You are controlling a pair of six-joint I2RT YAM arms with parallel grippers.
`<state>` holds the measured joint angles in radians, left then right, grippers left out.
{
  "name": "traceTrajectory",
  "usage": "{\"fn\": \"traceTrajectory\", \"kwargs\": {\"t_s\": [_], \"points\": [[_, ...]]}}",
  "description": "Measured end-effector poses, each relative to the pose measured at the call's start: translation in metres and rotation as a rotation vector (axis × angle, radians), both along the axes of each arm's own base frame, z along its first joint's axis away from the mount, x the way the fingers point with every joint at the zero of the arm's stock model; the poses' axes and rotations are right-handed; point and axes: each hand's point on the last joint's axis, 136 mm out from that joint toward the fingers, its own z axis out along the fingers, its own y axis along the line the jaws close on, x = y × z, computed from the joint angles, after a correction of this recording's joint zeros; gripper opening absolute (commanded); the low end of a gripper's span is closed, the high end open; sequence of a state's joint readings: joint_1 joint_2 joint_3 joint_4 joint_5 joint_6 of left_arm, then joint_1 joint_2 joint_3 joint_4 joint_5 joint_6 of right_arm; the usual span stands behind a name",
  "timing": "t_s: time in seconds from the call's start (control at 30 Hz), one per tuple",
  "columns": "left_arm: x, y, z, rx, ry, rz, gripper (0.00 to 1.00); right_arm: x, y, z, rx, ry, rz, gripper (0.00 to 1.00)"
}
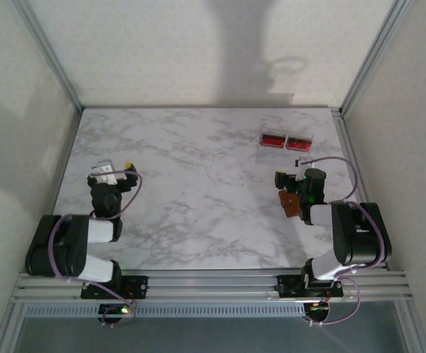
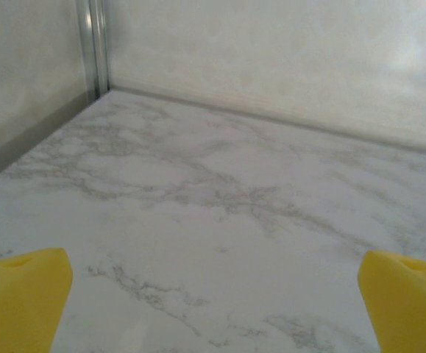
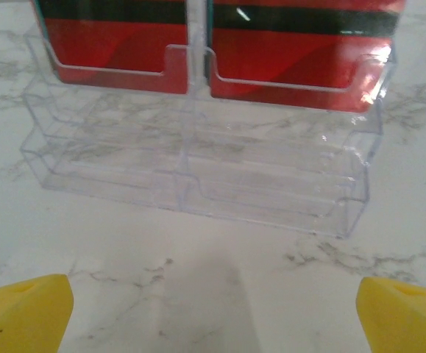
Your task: Put the credit cards into the card holder
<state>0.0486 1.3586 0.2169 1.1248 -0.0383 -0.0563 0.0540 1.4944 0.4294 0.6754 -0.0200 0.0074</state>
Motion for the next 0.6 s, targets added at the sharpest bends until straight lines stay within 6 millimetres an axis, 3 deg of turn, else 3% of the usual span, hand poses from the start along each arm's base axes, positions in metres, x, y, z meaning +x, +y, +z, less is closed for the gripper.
{"fn": "traceTrajectory", "kwargs": {"t_s": [0.1,0.17,0.23,0.3,0.4,0.47,0.6], "points": [[-0.008,0.002,0.043,-0.045,-0.076,0.019,0.99,0.01,-0.01,0.028,0.035,0.058,-0.079,0.99],[-0.013,0.002,0.076,-0.096,-0.133,0.022,0.99,0.019,-0.014,0.071,0.063,0.014,-0.111,0.99],[-0.017,0.001,0.099,-0.153,-0.154,0.023,0.99,0.016,-0.016,0.104,0.101,-0.04,-0.13,0.99],[-0.02,0.0,0.116,-0.221,-0.143,0.023,0.99,0.009,-0.018,0.122,0.135,-0.044,-0.156,0.99],[-0.024,-0.001,0.129,-0.361,-0.099,0.039,1.0,0.015,-0.022,0.121,0.155,0.069,-0.203,0.96],[-0.025,-0.01,0.13,-0.426,-0.055,0.003,1.0,0.026,-0.027,0.107,0.163,0.18,-0.236,0.85],[-0.023,-0.04,0.101,-0.524,0.101,-0.127,1.0,0.037,-0.052,0.063,0.15,0.396,-0.316,0.78]]}}
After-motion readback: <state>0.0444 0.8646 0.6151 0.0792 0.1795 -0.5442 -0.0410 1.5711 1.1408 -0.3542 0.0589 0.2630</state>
